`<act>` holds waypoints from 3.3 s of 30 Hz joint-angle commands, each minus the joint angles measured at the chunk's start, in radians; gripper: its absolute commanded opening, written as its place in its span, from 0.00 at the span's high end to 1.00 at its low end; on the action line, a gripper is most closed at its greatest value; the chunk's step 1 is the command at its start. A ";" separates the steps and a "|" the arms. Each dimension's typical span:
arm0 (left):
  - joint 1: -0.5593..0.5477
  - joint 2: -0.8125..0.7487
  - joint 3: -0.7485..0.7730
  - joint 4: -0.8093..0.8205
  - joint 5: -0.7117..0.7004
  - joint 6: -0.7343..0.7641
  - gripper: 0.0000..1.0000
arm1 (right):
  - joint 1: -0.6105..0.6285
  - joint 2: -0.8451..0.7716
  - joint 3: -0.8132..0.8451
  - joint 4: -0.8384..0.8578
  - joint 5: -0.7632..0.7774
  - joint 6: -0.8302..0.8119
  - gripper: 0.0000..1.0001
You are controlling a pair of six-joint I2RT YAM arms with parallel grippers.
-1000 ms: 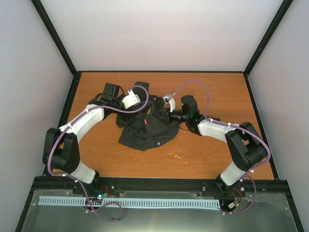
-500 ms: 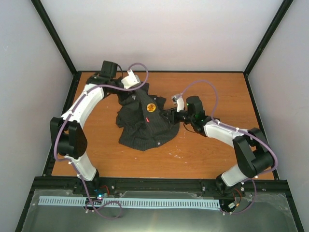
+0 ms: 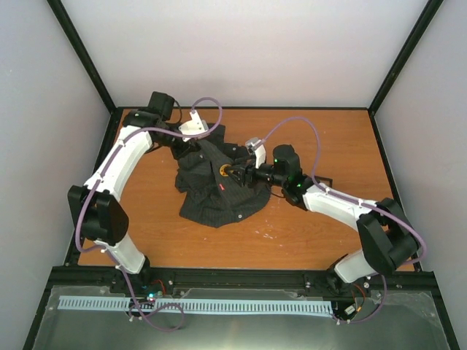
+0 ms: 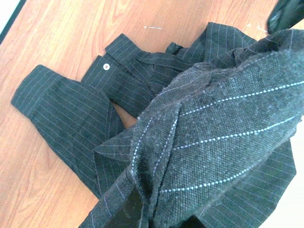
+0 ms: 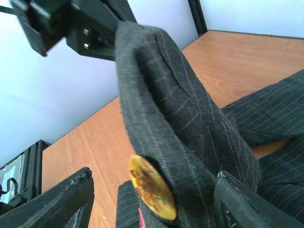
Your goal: Remove the brooch from the garment
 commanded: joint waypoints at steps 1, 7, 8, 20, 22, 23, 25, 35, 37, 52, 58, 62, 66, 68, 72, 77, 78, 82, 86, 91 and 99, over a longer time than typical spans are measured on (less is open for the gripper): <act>-0.002 -0.077 -0.013 0.017 0.007 0.033 0.99 | -0.023 0.046 0.050 0.033 -0.092 0.018 0.33; -0.003 -0.124 -0.092 0.117 -0.016 0.039 0.98 | -0.057 0.115 0.064 0.075 -0.281 0.054 0.41; -0.004 -0.130 -0.102 0.132 -0.019 0.037 0.98 | -0.061 0.125 0.064 0.097 -0.310 0.065 0.43; -0.001 -0.190 -0.202 0.235 -0.044 0.040 0.76 | -0.069 0.297 0.069 0.363 -0.482 0.304 0.81; 0.002 -0.239 -0.246 0.289 -0.032 0.080 0.40 | -0.080 0.314 0.066 0.441 -0.480 0.408 0.91; 0.003 -0.279 -0.297 0.334 -0.023 0.121 0.33 | -0.090 0.328 0.066 0.498 -0.488 0.494 0.96; 0.003 -0.371 -0.389 0.425 0.013 0.252 0.26 | -0.110 0.371 0.077 0.647 -0.531 0.700 0.97; -0.082 -0.678 -0.803 0.829 0.163 0.790 0.19 | -0.099 0.521 0.151 1.290 -0.593 1.358 0.97; -0.093 -0.682 -0.841 0.919 0.178 0.809 0.23 | -0.089 0.519 0.159 1.256 -0.606 1.365 0.97; -0.099 -0.632 -0.990 1.367 0.193 0.958 0.60 | -0.061 0.495 0.196 1.082 -0.589 1.326 0.97; -0.100 -0.660 -1.021 1.370 0.244 0.985 0.70 | -0.052 0.489 0.205 1.027 -0.569 1.291 0.97; -0.100 -0.691 -1.042 1.335 0.279 1.009 0.73 | -0.051 0.478 0.206 0.991 -0.553 1.272 0.97; -0.100 -0.692 -1.053 1.353 0.283 1.010 0.77 | -0.048 0.467 0.211 0.946 -0.551 1.242 0.97; -0.100 -0.687 -1.051 1.358 0.276 1.009 0.82 | -0.046 0.463 0.209 0.929 -0.553 1.231 0.97; -0.100 -0.675 -1.045 1.370 0.253 1.000 0.92 | -0.043 0.453 0.206 0.879 -0.556 1.196 0.97; -0.100 -0.677 -1.039 1.361 0.243 0.980 0.99 | -0.044 0.445 0.209 0.840 -0.559 1.172 0.97; -0.101 -0.678 -1.035 1.344 0.241 0.973 0.99 | -0.047 0.441 0.212 0.833 -0.561 1.163 0.97; -0.102 -0.688 -0.989 1.207 0.227 0.911 0.99 | -0.060 0.423 0.221 0.766 -0.557 1.115 0.97; -0.108 -0.683 -0.957 1.126 0.172 0.860 0.73 | -0.061 0.405 0.233 0.670 -0.551 1.049 0.97; -0.108 -0.676 -0.947 1.156 0.160 0.819 0.58 | -0.060 0.402 0.240 0.644 -0.549 1.034 0.98; -0.109 -0.645 -0.937 1.191 0.152 0.813 0.76 | -0.046 0.394 0.251 0.598 -0.539 1.007 0.97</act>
